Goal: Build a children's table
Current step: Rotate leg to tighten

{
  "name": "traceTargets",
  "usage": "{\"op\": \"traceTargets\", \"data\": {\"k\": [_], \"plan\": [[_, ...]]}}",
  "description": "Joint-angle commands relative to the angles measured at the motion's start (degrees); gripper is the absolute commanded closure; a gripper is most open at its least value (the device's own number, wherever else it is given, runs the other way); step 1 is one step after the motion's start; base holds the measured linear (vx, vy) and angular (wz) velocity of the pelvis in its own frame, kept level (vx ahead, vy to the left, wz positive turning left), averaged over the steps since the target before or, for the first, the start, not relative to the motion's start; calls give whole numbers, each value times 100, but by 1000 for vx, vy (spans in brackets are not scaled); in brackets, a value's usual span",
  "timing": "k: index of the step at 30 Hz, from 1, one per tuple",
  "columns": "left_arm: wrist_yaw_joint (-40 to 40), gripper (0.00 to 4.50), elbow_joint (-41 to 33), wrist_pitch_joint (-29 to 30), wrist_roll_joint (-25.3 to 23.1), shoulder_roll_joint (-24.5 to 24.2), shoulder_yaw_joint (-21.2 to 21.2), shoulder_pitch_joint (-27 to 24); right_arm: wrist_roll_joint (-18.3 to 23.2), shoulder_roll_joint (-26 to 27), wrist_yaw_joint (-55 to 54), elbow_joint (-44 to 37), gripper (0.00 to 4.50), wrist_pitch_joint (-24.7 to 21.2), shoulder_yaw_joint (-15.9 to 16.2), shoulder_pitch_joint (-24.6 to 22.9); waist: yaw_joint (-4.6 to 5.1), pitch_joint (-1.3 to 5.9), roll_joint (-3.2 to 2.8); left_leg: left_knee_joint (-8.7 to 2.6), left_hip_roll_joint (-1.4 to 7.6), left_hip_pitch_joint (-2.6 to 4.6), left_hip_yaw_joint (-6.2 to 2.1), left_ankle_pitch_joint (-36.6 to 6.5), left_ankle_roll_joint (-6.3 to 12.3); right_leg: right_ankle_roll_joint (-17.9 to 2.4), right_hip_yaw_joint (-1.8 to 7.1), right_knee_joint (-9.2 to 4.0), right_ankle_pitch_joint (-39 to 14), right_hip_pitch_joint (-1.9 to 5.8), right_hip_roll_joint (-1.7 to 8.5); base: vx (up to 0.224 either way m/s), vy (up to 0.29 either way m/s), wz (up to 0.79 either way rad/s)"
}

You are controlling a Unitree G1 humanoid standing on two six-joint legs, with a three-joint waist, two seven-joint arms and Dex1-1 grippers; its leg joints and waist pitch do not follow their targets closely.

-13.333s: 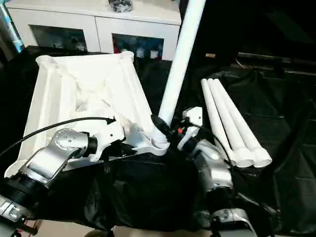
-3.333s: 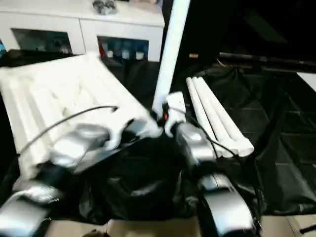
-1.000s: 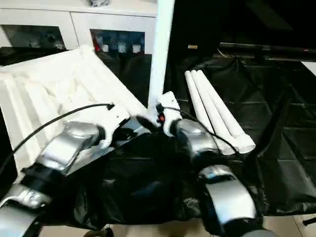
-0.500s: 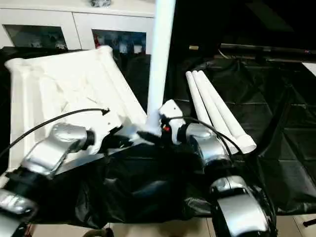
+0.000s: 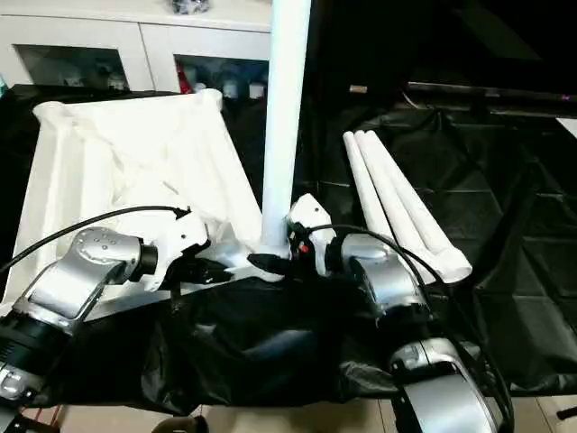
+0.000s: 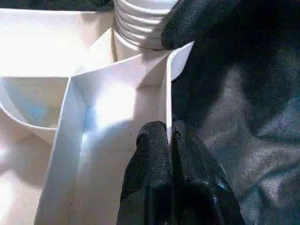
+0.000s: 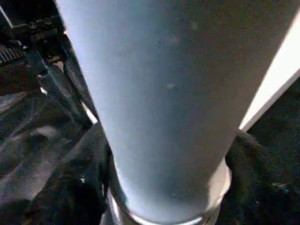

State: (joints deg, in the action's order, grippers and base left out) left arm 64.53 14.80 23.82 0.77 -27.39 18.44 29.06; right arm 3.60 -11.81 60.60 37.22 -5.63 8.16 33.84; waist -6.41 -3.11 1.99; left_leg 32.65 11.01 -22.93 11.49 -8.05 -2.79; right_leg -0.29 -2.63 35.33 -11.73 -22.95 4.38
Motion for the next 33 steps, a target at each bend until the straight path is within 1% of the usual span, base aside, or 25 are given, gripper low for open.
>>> {"op": "traceTargets", "data": {"k": [1, 2, 4, 5, 6, 7, 8, 9, 10, 11, 13, 16, 18, 19, 20, 21, 22, 23, 24, 26, 28, 29, 30, 31, 33], "plan": [[210, 450, -211, -64, 181, 109, 180, -26, 26, 46, 125, -175, 167, -64, 134, -35, 13, 407, -89, -343, 250, 229, -111, -1299, 35, -1342, 212, -321, -98, 239, 352, 0, 0, 0], [210, 450, -211, -64, 181, 109, 180, -26, 26, 46, 125, -175, 167, -64, 134, -35, 15, 406, -88, -343, 249, 229, -112, -1301, 33, -1340, 212, -323, -108, 239, 354, 0, 0, 0], [68, 450, -204, 140, 145, 181, 145, 3, -17, 162, -235, -140, 175, -49, 42, -84, 20, 408, -88, -342, 250, 231, -111, -1274, 20, -1330, 217, -318, -112, 236, 359, 0, 0, 0], [-96, 450, -148, 235, 107, 262, 104, 48, -61, 223, -469, -64, 176, -37, -7, -69, 16, 407, -89, -342, 248, 233, -115, -1279, 14, -1334, 214, -321, -126, 235, 360, 0, 0, 0], [-576, 450, 77, 409, 17, 508, -35, 196, -162, 378, -1097, 249, 176, 61, -134, 18, 33, 401, -88, -348, 247, 227, -114, -1288, -27, -1336, 218, -319, -151, 231, 360, 0, 0, 0], [-722, 450, 153, 465, 0, 587, -84, 245, -186, 426, -1297, 358, 176, 99, -172, 51, 45, 392, -88, -352, 241, 243, -112, -1372, -87, -1338, 222, -348, -308, 215, 368, 0, 0, 0], [-871, 450, 238, 515, -11, 670, -139, 294, -207, 482, -1526, 475, 176, 120, -219, 92, 42, 397, -90, -353, 238, 245, -118, -1427, -124, -1327, 219, -349, -415, 221, 378, 0, 0, 0], [-1109, 450, 376, 579, -17, 807, -232, 376, -190, 584, -1858, 654, 177, 101, -322, 168, 64, 385, -70, -365, 228, 246, -122, -1551, -190, -1263, 226, -389, -727, 217, 384, 0, 0, 0], [-1431, 450, 569, 716, -6, 1011, -357, 508, -134, 752, -2331, 912, 177, 82, -469, 280, 70, 385, -74, -369, 232, 250, -129, -1616, -212, -1245, 225, -397, -832, 215, 385, 0, 0, 0], [-1562, 450, 640, 751, -13, 1087, -396, 559, -117, 826, -2525, 1006, 177, 70, -516, 325, 91, 381, -77, -374, 233, 254, -138, -1715, -250, -1215, 229, -422, -1026, 209, 397, 0, 0, 0], [-1850, 450, 800, 761, -82, 1244, -430, 665, -107, 1016, -2945, 1199, 177, 22, -584, 436, 111, 377, -77, -380, 228, 256, -144, -1824, -269, -1130, 230, -451, -1212, 191, 389, 0, 0, 0], [-2149, 450, 1024, 652, -183, 1466, -402, 783, -115, 1335, -3525, 1509, 177, -45, -640, 638, 138, 375, -84, -388, 229, 249, -149, -1885, -261, -1046, 232, -468, -1284, 176, 381, 0, 0, 0], [-2225, 450, 1076, 586, -239, 1563, -348, 811, -143, 1488, -3768, 1689, 177, 18, -672, 747, 146, 373, -85, -396, 225, 247, -156, -1936, -281, -995, 224, -479, -1395, 172, 379, 0, 0, 0], [-2249, 450, 1077, 570, -255, 1594, -333, 814, -143, 1532, -3767, 1742, 177, 81, -686, 773, 143, 376, -91, -392, 234, 261, -157, -1988, -296, -974, 228, -485, -1421, 156, 391, 0, 0, 0], [-2251, 450, 1070, 534, -279, 1615, -297, 813, -123, 1572, -3694, 1777, 177, 113, -689, 793, 148, 372, -88, -396, 234, 252, -160, -1999, -300, -967, 229, -482, -1414, 163, 388, 0, 0, 0], [-2236, 450, 1057, 505, -290, 1619, -271, 805, -103, 1591, -3642, 1787, 143, 127, -693, 803, 140, 379, -89, -396, 234, 250, -158, -1998, -286, -958, 226, -480, -1367, 167, 384, 0, 0, 0], [-2212, 450, 1034, 451, -299, 1634, -219, 789, -13, 1641, -3503, 1862, 143, 155, -762, 864, 142, 380, -87, -398, 233, 242, -157, -1964, -259, -963, 227, -474, -1275, 171, 378, 0, 0, 0], [-2178, 450, 1007, 416, -289, 1619, -195, 771, 12, 1645, -3459, 1892, 122, 176, -787, 892, 146, 385, -88, -393, 231, 235, -156, -1949, -249, -973, 231, -469, -1234, 176, 380, 0, 0, 0], [-2087, 450, 938, 335, -262, 1566, -153, 724, 17, 1625, -3409, 1910, 102, 222, -794, 917, 127, 380, -62, -395, 236, 232, -153, -1874, -196, -983, 225, -465, -1225, 176, 388, 0, 0, 0], [-1929, 450, 822, 261, -223, 1466, -124, 647, -6, 1525, -3319, 1852, 87, 271, -766, 914, 135, 380, -63, -393, 237, 234, -147, -1884, -192, -990, 227, -465, -1204, 172, 385, 0, 0, 0], [-1735, 450, 721, 214, -196, 1345, -103, 564, -23, 1368, -3054, 1736, 87, 310, -702, 872, 140, 392, -31, -393, 242, 205, -150, -1738, -150, -1009, 224, -436, -1054, 205, 390, 0, 0, 0], [-1733, 450, 720, 214, -196, 1344, -103, 563, -23, 1367, -3052, 1735, 87, 310, -701, 871, 138, 394, -40, -391, 243, 204, -152, -1693, -130, -1028, 219, -427, -986, 208, 386, 0, 0, 0], [-1568, 450, 654, 183, -183, 1253, -99, 497, -38, 1219, -2720, 1643, 87, 377, -612, 821, 141, 395, -45, -380, 239, 209, -138, -1621, -96, -1058, 221, -421, -866, 202, 376, 0, 0, 0], [-1568, 450, 654, 183, -183, 1253, -99, 497, -38, 1219, -2720, 1643, 87, 377, -612, 821, 128, 404, -46, -363, 241, 216, -132, -1542, -53, -1109, 220, -407, -723, 212, 380, 0, 0, 0], [-1393, 450, 598, 101, -163, 1138, -85, 434, -36, 1037, -2234, 1469, 87, 422, -528, 730, 118, 406, -45, -355, 240, 211, -126, -1445, 3, -1154, 215, -392, -550, 224, 369, 0, 0, 0]]}}
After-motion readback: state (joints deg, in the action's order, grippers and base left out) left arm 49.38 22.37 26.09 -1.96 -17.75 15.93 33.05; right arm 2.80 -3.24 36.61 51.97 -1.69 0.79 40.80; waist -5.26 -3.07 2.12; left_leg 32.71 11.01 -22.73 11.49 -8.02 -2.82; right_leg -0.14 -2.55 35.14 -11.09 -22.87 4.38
